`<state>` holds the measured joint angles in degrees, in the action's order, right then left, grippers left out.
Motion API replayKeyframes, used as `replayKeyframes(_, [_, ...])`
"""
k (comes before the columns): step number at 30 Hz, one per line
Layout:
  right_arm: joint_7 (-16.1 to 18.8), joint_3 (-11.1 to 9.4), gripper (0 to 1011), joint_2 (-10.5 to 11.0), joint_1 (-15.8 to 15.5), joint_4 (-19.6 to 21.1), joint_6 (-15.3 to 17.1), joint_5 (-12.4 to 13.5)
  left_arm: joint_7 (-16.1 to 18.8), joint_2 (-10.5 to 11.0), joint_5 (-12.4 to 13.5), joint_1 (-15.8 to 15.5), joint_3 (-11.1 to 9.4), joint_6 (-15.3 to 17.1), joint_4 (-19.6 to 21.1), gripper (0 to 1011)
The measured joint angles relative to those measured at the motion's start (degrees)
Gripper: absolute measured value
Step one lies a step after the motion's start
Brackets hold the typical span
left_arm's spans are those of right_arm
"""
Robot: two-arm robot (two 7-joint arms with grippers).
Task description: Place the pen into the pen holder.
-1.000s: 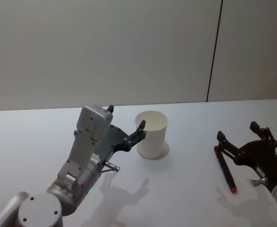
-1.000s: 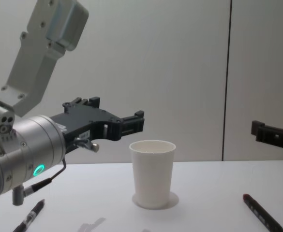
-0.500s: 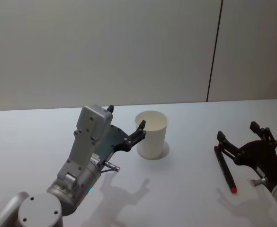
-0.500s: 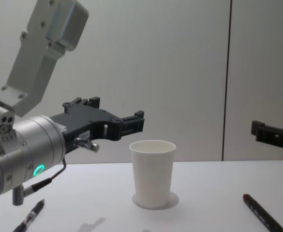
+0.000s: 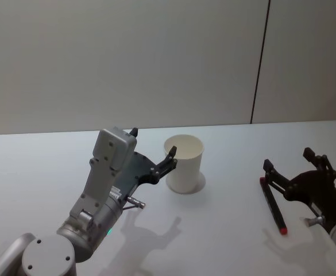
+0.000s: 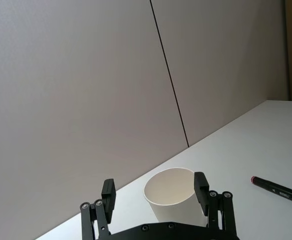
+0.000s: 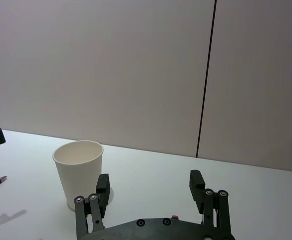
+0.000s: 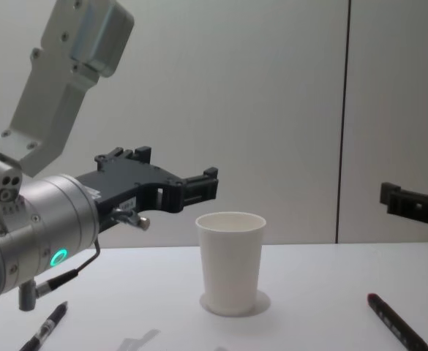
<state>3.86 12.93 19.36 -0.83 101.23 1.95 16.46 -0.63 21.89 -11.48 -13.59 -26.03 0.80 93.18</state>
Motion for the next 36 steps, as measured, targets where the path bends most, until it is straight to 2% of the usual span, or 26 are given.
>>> replayKeyframes(7, [0.42,-0.48,1002,0.44,0.29,0.00,0.62,-0.02,0.00,0.00,0.00,0.00,0.00,0.00,0.00,1004])
replayKeyframes(15, [0.33,-1.08,1002,0.85,0.84,0.01,3.01,-0.34,0.00,0.00,0.00,0.00,0.00,0.00,0.00,1004])
replayKeyframes(28, [-2.84,-1.31,1002,0.18,1.54,1.23,9.51,-1.14,0.00,0.00,0.00,0.00,0.00,0.00,0.00,1004])
replayKeyframes(36, [-6.23,-0.63,1001,-1.48,2.38,2.17,15.48,-2.97,0.00,0.00,0.00,0.00,0.00,0.00,0.00,1004])
